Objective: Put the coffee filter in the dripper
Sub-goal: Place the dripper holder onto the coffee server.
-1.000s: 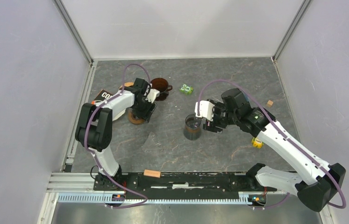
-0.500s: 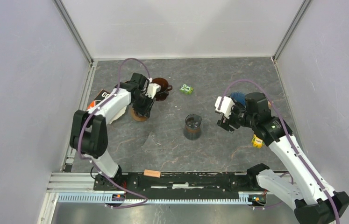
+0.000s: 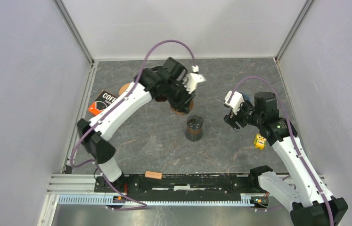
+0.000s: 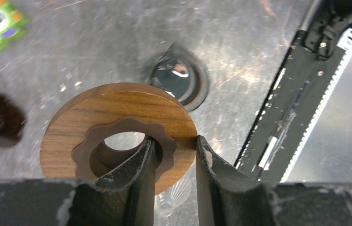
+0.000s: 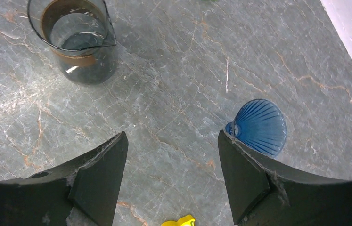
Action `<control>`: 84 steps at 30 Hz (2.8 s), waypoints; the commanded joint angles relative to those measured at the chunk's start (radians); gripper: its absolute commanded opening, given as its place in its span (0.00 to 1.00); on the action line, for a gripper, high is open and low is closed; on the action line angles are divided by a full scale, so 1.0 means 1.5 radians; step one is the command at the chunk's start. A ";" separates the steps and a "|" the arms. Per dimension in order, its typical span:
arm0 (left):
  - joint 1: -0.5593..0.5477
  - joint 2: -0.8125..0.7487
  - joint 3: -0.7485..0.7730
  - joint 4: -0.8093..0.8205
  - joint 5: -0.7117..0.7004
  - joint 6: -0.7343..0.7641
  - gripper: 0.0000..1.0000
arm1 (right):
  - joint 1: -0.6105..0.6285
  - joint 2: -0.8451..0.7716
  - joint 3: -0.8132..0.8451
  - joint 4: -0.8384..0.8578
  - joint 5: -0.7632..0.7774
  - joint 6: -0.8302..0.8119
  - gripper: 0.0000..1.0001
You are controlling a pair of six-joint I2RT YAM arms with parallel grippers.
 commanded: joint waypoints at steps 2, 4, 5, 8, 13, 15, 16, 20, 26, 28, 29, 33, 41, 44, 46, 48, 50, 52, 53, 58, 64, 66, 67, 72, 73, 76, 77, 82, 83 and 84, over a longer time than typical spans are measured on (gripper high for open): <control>-0.067 0.125 0.136 -0.110 0.057 -0.050 0.11 | -0.034 -0.017 0.028 0.013 -0.022 0.022 0.77; -0.084 0.156 0.163 -0.115 0.067 -0.065 0.09 | -0.046 -0.031 0.022 0.012 -0.027 0.022 0.77; -0.089 0.169 0.170 -0.115 0.066 -0.066 0.09 | -0.050 -0.038 0.018 0.011 -0.029 0.022 0.77; -0.111 0.196 0.188 -0.118 0.045 -0.067 0.08 | -0.069 -0.057 0.004 0.013 -0.039 0.021 0.77; -0.136 0.216 0.194 -0.122 0.006 -0.068 0.08 | -0.083 -0.072 -0.014 0.013 -0.051 0.019 0.78; -0.139 0.219 0.191 -0.125 -0.001 -0.068 0.08 | -0.085 -0.074 -0.017 0.014 -0.054 0.019 0.78; -0.140 0.221 0.190 -0.125 -0.004 -0.068 0.08 | -0.087 -0.073 -0.018 0.014 -0.059 0.019 0.78; -0.141 0.228 0.189 -0.124 -0.018 -0.066 0.09 | -0.092 -0.073 -0.022 0.015 -0.079 0.021 0.78; -0.141 0.252 0.204 -0.132 -0.032 -0.062 0.13 | -0.099 -0.079 -0.027 0.016 -0.085 0.022 0.79; -0.141 0.259 0.213 -0.135 -0.027 -0.061 0.14 | -0.101 -0.079 -0.028 0.017 -0.085 0.022 0.79; -0.140 0.262 0.217 -0.136 -0.027 -0.060 0.15 | -0.101 -0.079 -0.029 0.017 -0.085 0.023 0.79; -0.141 0.273 0.223 -0.139 -0.034 -0.062 0.15 | -0.104 -0.079 -0.028 0.017 -0.088 0.024 0.80; -0.141 0.277 0.224 -0.142 -0.031 -0.062 0.21 | -0.108 -0.074 -0.032 0.015 -0.090 0.022 0.80; -0.141 0.279 0.223 -0.146 -0.034 -0.061 0.28 | -0.108 -0.074 -0.032 0.016 -0.092 0.023 0.80; -0.141 0.281 0.223 -0.148 -0.037 -0.060 0.30 | -0.108 -0.074 -0.033 0.016 -0.092 0.023 0.80; -0.140 0.281 0.223 -0.150 -0.037 -0.059 0.31 | -0.108 -0.073 -0.033 0.015 -0.093 0.022 0.80; -0.140 0.283 0.223 -0.151 -0.035 -0.060 0.32 | -0.108 -0.073 -0.034 0.015 -0.093 0.022 0.80; -0.141 0.283 0.225 -0.150 -0.036 -0.060 0.34 | -0.108 -0.073 -0.033 0.015 -0.093 0.022 0.80; -0.141 0.283 0.225 -0.150 -0.037 -0.060 0.35 | -0.108 -0.072 -0.032 0.014 -0.093 0.022 0.80; -0.141 0.284 0.227 -0.150 -0.034 -0.058 0.40 | -0.110 -0.073 -0.032 0.013 -0.093 0.022 0.80; -0.140 0.294 0.231 -0.153 -0.036 -0.056 0.41 | -0.110 -0.074 -0.029 0.010 -0.093 0.021 0.80; -0.140 0.297 0.232 -0.154 -0.036 -0.056 0.41 | -0.110 -0.075 -0.029 0.010 -0.093 0.021 0.80; -0.140 0.298 0.233 -0.154 -0.036 -0.057 0.41 | -0.110 -0.075 -0.029 0.010 -0.093 0.021 0.80; -0.141 0.300 0.237 -0.158 -0.037 -0.055 0.43 | -0.110 -0.076 -0.028 0.009 -0.092 0.021 0.80; -0.141 0.298 0.237 -0.158 -0.039 -0.055 0.43 | -0.109 -0.075 -0.028 0.009 -0.092 0.021 0.80; -0.141 0.291 0.241 -0.159 -0.042 -0.054 0.46 | -0.110 -0.073 -0.027 0.009 -0.093 0.020 0.80; -0.141 0.288 0.242 -0.159 -0.044 -0.053 0.48 | -0.110 -0.073 -0.027 0.009 -0.093 0.021 0.80; -0.141 0.268 0.246 -0.159 -0.052 -0.054 0.57 | -0.109 -0.066 -0.023 0.007 -0.093 0.021 0.80; -0.140 0.261 0.247 -0.159 -0.055 -0.053 0.58 | -0.110 -0.064 -0.021 0.005 -0.094 0.020 0.80; -0.140 0.258 0.248 -0.159 -0.056 -0.053 0.59 | -0.110 -0.062 -0.018 0.004 -0.093 0.019 0.80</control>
